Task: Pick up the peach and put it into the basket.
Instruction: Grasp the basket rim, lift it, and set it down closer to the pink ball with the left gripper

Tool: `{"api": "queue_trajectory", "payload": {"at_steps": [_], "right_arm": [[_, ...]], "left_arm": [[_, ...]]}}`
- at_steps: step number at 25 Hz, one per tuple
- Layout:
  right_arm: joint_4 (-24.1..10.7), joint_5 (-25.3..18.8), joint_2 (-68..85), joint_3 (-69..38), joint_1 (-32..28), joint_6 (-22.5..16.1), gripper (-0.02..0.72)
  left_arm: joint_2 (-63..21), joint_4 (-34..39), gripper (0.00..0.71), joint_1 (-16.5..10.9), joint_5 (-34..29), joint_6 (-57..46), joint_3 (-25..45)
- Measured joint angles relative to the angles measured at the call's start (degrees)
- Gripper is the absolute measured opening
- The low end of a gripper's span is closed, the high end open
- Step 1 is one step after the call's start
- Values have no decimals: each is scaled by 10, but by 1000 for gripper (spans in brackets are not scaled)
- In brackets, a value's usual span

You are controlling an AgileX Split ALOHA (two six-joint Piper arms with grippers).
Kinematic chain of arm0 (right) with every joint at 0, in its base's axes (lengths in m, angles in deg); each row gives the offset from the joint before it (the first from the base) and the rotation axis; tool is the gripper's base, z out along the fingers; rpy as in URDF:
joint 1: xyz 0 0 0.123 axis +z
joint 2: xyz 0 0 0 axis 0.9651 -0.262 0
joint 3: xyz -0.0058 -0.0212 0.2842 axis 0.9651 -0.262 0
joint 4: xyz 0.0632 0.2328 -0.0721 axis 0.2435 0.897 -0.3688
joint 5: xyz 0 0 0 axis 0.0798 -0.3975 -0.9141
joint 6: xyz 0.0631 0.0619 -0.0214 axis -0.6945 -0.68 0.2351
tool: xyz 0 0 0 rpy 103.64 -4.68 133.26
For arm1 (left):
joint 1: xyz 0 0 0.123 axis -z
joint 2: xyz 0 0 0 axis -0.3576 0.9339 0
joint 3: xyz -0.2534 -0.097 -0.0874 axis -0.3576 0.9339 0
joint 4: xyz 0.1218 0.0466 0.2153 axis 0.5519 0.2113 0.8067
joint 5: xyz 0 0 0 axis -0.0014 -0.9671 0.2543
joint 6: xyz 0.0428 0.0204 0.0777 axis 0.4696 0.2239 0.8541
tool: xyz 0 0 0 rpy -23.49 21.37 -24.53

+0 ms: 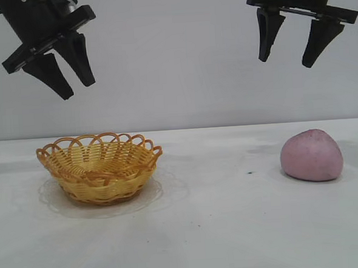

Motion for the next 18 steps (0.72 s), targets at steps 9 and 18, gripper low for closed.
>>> {"api": "queue_trajectory", "payload": {"at_steps": [9, 18], "right_arm": [[0, -1, 0, 0, 0, 0, 509], [0, -1, 0, 0, 0, 2, 509]], "left_arm": [[0, 0, 336, 0, 0, 0, 0], [0, 0, 336, 0, -20, 14, 0]]}}
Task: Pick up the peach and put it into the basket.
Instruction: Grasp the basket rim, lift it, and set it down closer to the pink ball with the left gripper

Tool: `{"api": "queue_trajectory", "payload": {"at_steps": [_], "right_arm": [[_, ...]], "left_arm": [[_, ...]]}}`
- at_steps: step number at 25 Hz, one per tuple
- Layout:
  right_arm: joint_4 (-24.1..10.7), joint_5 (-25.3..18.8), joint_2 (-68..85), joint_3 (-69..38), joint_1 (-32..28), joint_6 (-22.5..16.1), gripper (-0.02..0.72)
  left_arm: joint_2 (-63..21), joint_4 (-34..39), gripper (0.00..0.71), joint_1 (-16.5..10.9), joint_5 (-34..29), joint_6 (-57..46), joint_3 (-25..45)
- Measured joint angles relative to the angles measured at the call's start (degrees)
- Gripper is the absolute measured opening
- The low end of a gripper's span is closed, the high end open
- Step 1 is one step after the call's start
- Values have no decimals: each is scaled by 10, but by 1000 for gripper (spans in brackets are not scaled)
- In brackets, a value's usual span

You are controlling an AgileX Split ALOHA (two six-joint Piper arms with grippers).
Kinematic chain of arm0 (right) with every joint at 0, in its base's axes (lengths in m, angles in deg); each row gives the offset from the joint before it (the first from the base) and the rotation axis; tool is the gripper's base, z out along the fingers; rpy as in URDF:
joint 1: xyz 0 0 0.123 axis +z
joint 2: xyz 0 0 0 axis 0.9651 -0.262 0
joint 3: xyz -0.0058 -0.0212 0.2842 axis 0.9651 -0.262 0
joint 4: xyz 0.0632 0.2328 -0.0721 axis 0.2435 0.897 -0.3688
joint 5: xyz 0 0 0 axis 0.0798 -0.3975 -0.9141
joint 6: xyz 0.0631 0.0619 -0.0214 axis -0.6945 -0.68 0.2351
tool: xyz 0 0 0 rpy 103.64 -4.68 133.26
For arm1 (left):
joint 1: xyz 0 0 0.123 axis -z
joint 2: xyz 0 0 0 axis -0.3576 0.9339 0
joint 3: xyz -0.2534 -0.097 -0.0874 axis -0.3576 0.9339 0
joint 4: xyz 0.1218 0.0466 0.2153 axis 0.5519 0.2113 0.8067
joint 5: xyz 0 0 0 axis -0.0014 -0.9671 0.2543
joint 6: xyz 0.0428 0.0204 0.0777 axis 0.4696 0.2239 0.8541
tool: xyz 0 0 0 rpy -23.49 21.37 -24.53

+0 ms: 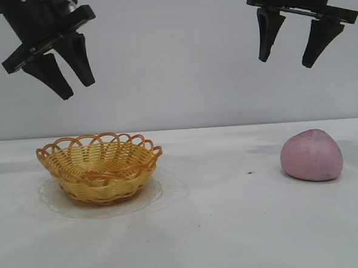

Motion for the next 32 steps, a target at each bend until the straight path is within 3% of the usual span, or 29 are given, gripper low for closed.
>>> {"api": "queue_trajectory", "payload": {"at_steps": [10, 14, 21, 32], "right_arm": [[0, -1, 0, 0, 0, 0, 509], [0, -1, 0, 0, 0, 0, 509], [0, -11, 0, 0, 0, 1, 509], [0, -15, 0, 0, 0, 2, 509]], "left_arm": [[4, 25, 336, 2, -46, 170, 0], [7, 83, 336, 33, -47, 228, 0], [36, 147, 336, 87, -42, 243, 0], [87, 179, 336, 93, 31, 245, 0]]}}
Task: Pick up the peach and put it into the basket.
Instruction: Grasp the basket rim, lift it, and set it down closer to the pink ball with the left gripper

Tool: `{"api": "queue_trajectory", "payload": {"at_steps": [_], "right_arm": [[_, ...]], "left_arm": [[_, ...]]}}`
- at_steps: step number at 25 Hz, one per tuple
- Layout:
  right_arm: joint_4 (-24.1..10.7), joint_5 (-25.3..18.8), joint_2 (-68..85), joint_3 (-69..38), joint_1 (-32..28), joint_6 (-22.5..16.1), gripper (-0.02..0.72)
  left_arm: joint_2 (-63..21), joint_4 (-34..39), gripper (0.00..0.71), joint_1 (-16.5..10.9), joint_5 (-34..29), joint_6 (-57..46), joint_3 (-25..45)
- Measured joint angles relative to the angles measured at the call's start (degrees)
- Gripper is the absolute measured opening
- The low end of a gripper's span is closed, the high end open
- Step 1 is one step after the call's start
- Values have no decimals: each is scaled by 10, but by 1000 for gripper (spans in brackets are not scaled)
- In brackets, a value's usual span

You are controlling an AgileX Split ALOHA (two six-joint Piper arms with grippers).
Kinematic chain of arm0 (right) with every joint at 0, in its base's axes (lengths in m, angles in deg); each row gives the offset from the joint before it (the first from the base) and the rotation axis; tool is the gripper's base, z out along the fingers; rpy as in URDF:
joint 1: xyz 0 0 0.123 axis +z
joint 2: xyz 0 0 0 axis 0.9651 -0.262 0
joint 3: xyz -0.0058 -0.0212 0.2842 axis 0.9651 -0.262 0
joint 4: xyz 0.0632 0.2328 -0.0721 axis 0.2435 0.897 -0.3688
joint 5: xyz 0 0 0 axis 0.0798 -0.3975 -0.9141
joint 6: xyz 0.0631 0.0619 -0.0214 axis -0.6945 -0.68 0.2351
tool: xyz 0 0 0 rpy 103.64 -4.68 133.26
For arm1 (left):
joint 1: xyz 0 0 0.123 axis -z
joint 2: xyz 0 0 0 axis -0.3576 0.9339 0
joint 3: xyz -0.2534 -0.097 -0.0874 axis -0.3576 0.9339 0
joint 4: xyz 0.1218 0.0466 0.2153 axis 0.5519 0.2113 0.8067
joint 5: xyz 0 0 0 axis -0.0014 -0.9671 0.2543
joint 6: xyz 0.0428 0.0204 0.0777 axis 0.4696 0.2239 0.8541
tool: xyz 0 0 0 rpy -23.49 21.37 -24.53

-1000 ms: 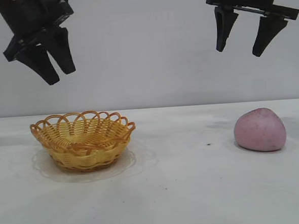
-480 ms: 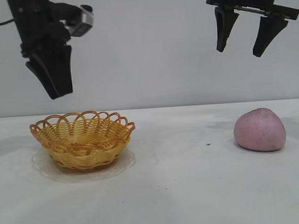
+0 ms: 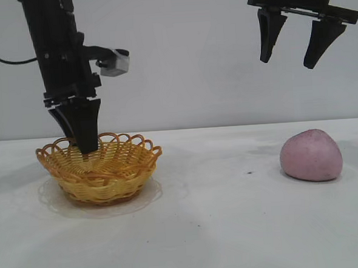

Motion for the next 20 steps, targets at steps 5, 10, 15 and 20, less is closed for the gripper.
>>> {"api": "queue_trajectory", "payload": {"at_steps": [5, 10, 15, 20], "right_arm": [[0, 0, 0, 0, 0, 0, 509], [0, 0, 0, 0, 0, 1, 509], [0, 1, 0, 0, 0, 3, 509], [0, 4, 0, 0, 0, 4, 509]], "left_arm": [[6, -10, 56, 0, -46, -20, -4], [6, -25, 0, -6, -86, -179, -23], [-8, -109, 0, -36, -86, -303, -28], [-40, -159, 0, -43, -84, -362, -22]]}}
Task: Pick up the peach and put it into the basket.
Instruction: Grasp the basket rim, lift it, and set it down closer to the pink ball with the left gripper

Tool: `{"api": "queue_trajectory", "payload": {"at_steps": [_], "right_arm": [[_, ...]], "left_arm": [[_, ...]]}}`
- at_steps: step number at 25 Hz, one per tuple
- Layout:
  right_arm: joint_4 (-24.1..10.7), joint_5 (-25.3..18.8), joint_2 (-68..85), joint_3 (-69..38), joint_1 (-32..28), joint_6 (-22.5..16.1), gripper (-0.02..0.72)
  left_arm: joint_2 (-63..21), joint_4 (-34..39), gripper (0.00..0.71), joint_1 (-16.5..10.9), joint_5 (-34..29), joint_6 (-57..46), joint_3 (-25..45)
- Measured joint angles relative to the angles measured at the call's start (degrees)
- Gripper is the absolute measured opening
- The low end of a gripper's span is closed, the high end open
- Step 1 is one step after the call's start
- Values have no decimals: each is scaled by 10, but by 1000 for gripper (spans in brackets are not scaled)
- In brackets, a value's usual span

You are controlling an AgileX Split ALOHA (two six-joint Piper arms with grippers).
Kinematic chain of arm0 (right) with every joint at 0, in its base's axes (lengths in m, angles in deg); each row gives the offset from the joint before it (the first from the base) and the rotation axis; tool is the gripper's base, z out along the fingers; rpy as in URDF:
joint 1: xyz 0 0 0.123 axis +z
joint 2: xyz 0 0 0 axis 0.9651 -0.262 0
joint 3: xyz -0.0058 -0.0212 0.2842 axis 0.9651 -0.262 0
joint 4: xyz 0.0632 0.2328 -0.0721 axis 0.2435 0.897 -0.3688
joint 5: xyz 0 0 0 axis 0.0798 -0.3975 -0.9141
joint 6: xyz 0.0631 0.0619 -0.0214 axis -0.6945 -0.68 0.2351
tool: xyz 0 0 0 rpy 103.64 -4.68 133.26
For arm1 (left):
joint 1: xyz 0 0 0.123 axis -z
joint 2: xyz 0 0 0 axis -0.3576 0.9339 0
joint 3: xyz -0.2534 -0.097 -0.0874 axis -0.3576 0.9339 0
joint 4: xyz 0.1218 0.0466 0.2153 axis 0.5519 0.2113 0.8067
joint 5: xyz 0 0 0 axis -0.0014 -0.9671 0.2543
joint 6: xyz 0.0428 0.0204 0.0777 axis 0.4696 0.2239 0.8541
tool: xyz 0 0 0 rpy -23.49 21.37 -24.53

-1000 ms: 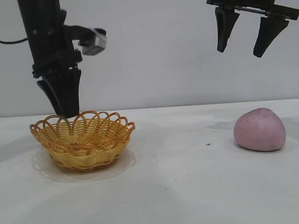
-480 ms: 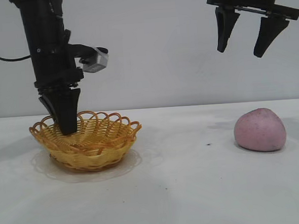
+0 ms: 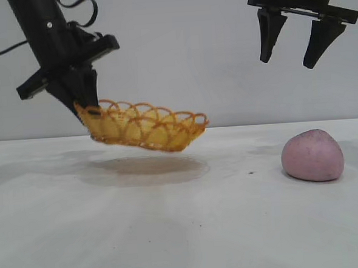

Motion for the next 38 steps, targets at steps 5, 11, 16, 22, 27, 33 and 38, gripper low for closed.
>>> {"api": "queue_trajectory", "payload": {"at_steps": [5, 11, 16, 22, 27, 33, 38], "right_arm": [[0, 6, 0, 0, 0, 0, 509], [0, 10, 0, 0, 0, 1, 509], [0, 12, 0, 0, 0, 1, 509], [0, 12, 0, 0, 0, 1, 509], [0, 12, 0, 0, 0, 1, 509], [0, 12, 0, 0, 0, 1, 509], [0, 12, 0, 0, 0, 1, 466]], "left_arm": [[-44, -65, 0, 9, 61, -10, 102], [-119, -109, 0, 38, 229, -6, 282], [-122, -156, 0, 49, 286, 17, 343], [-122, -196, 0, 55, 321, 52, 353], [-122, -201, 221, 55, 326, 54, 353], [-122, -201, 473, 55, 318, 59, 353], [-146, -159, 499, 51, 292, 71, 353]]}}
